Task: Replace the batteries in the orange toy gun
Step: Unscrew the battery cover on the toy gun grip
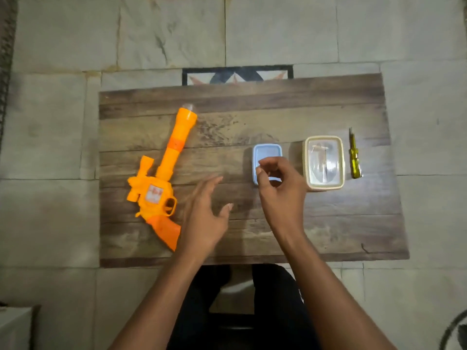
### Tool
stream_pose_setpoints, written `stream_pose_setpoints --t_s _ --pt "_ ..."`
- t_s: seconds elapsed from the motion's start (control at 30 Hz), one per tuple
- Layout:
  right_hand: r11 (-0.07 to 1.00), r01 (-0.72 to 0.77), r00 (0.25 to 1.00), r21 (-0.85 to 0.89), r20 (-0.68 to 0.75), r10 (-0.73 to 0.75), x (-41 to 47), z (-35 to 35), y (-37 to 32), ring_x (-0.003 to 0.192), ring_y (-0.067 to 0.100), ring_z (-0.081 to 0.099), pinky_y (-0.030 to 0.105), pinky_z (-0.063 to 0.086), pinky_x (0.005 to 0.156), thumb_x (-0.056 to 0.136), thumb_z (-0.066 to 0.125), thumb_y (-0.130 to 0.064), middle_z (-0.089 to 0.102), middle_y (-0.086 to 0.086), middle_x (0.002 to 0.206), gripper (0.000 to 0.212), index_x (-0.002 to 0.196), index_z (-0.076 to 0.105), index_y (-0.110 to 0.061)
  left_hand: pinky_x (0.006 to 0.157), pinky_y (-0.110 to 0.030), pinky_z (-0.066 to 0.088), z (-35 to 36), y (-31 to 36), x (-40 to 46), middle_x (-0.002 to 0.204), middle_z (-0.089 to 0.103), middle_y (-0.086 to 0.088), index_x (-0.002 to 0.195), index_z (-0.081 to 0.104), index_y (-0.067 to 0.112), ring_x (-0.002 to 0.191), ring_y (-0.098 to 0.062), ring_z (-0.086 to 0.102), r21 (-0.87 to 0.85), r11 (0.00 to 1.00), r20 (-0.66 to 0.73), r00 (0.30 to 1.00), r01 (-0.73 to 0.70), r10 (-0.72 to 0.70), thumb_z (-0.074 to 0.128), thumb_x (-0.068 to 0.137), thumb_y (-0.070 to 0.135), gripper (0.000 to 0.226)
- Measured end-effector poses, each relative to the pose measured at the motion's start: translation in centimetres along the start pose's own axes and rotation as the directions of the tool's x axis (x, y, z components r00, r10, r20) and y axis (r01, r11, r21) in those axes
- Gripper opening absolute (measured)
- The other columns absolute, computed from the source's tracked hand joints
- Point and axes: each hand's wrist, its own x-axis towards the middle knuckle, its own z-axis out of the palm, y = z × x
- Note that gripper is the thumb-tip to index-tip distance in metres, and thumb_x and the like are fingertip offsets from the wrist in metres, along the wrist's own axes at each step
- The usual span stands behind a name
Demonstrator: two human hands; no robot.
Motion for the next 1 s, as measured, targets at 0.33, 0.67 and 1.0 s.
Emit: stream_pose_setpoints --t_s 0.33,0.67,1.0 --pt "0.880 0.451 0.880 -0.151 -0.093 -0.466 0.2 3.6 8.3 0.092 0.017 0.068 0.040 0.056 0.083 0.092 0.067 -0.003 0.071 0.007 0.097 0.010 0.101 0.071 -0.002 0.121 -0.049 0.031 8.1 -7.1 2.2 0.162 0.037 -0.013 0.143 0.053 0.000 0.151 -0.030 0.033 0.137 0.949 -0.084 0.951 -0.285 0.298 0.067 0.089 0.035 0.066" --pt "0.841 0.534 0.802 -0.085 -0.264 -0.536 -1.3 3.1 11.0 0.091 0.011 0.068 0.036 0.057 0.085 0.092 0.069 -0.004 0.071 0.004 0.096 0.008 0.099 0.071 -0.005 0.126 -0.036 0.024 9.4 -8.6 1.8 0.162 0.038 -0.006 0.146 0.053 0.005 0.153 -0.021 0.030 0.253 0.904 -0.128 0.914 -0.345 0.385 0.058 0.096 0.044 0.064" --pt "0.749 0.590 0.686 -0.302 -0.301 -0.662 -4.0 -5.2 11.6 0.087 0.020 0.067 0.034 0.054 0.082 0.088 0.065 -0.007 0.071 0.008 0.096 0.012 0.097 0.073 -0.008 0.125 -0.033 0.021 9.4 -6.1 -0.4 0.166 0.030 -0.010 0.150 0.046 0.004 0.154 -0.022 0.027 0.169 0.956 -0.097 0.961 -0.239 0.258 0.068 0.094 0.034 0.067"
